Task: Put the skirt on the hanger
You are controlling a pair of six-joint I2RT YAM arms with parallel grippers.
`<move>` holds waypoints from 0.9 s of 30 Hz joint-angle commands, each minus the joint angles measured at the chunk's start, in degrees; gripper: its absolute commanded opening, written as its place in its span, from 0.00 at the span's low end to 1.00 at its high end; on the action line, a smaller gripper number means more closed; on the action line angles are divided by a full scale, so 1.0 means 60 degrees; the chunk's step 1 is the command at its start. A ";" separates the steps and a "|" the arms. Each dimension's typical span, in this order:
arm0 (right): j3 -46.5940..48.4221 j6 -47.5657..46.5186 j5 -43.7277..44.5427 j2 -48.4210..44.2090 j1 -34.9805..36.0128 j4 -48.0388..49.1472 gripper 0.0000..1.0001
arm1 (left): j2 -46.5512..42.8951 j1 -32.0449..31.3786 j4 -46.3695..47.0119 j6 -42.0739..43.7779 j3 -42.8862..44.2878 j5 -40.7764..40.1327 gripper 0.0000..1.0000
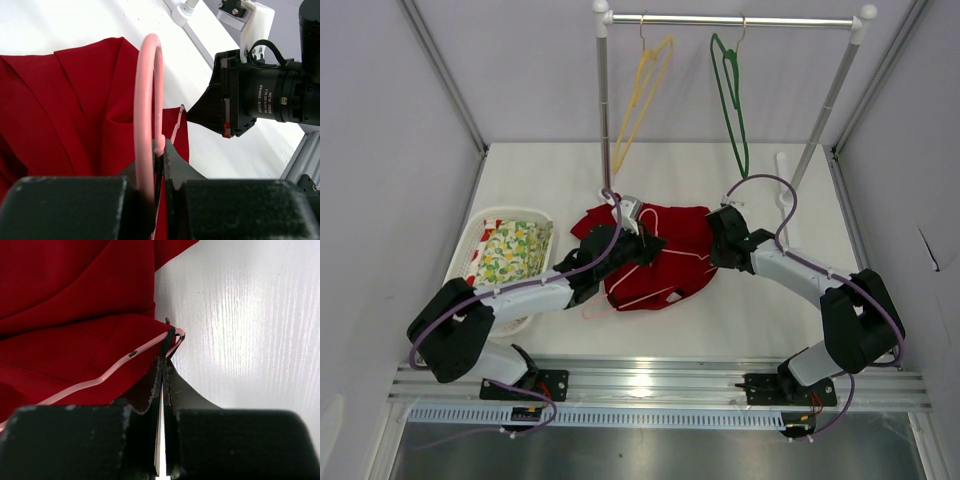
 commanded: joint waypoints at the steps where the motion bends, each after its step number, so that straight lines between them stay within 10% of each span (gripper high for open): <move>1: 0.0273 -0.0001 -0.0265 -0.0079 0.0026 0.0108 0.00 | 0.0153 0.0014 0.0771 -0.0015 0.0121 0.0087 0.00; 27: 0.0053 0.0131 -0.0060 -0.0402 0.0158 0.0401 0.00 | 0.0256 -0.0103 0.1474 -0.0088 -0.0421 0.1947 0.00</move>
